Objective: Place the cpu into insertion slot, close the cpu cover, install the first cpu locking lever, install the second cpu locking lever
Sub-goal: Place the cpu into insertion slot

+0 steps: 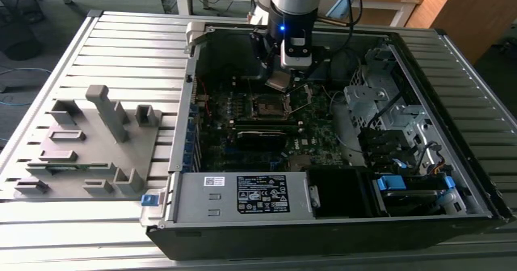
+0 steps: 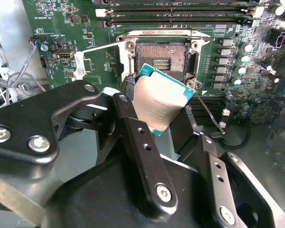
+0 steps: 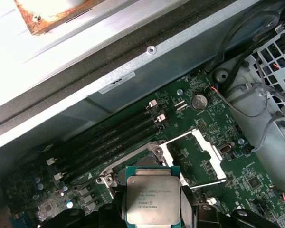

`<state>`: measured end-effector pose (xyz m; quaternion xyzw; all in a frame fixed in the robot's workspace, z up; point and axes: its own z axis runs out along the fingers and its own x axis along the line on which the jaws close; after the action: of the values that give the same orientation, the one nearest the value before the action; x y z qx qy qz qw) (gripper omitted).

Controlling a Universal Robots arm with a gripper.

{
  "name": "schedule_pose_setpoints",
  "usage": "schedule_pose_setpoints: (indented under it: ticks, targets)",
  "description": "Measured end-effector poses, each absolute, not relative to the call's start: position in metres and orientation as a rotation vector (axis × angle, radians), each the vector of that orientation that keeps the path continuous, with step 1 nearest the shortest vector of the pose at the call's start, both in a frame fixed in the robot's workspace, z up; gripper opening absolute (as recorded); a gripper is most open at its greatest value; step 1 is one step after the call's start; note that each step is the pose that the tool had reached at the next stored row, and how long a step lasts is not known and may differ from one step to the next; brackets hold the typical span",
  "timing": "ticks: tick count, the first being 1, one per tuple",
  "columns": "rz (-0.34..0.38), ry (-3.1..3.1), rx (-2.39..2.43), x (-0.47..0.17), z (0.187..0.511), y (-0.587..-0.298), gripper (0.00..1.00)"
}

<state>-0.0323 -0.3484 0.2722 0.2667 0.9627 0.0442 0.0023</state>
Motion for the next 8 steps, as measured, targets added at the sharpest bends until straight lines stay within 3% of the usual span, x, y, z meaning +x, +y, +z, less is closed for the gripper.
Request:
schedule_pose_setpoints:
  ticks: [8]
  targets:
    - [0.139, 3.02, 0.837, -0.0323, 0.2722, -0.3484, 0.54]
